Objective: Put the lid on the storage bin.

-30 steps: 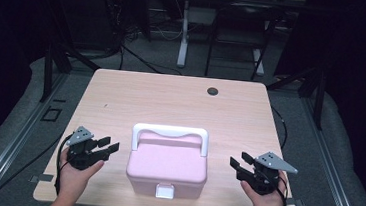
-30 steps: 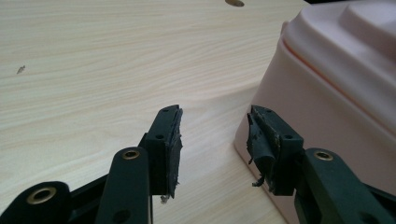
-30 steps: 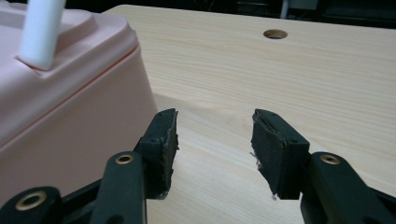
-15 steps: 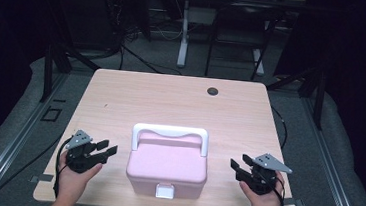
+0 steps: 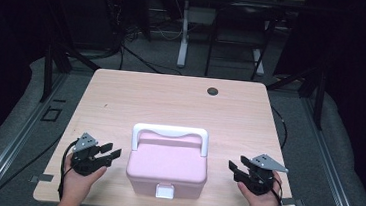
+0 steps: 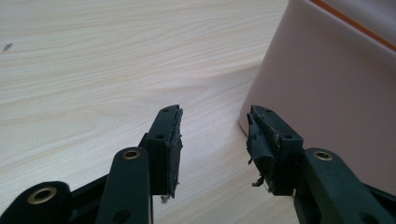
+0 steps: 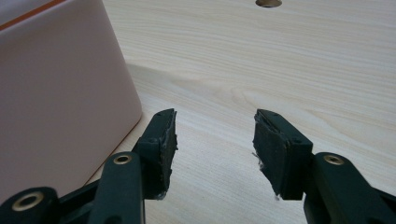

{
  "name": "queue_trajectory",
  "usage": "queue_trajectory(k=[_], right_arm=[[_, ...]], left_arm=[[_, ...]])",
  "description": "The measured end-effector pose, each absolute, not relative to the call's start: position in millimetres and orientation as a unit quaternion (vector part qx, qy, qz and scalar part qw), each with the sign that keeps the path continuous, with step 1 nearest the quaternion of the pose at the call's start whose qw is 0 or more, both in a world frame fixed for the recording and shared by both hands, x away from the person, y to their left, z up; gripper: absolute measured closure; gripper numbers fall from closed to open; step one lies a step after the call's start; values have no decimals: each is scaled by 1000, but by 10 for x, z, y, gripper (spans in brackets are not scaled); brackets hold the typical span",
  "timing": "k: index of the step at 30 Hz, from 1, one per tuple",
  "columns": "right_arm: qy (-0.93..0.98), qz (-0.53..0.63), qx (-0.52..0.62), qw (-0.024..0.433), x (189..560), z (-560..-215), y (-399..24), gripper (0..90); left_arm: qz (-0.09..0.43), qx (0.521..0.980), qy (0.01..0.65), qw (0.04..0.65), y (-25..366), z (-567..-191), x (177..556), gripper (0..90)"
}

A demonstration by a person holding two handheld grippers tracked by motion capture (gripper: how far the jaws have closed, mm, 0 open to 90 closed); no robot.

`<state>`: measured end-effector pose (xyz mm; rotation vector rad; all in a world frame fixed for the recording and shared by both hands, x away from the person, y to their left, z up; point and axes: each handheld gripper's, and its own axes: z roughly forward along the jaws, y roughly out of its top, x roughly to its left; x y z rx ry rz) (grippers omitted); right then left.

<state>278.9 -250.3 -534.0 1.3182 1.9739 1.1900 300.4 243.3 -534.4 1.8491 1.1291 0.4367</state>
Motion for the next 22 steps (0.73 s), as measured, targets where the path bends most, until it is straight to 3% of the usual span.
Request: queue_trajectory(k=[22], right_arm=[[723,433,482,240,2796,-5362,-2480,468]], left_arm=[[172,743,461,453,2442,-5339,3002,527]])
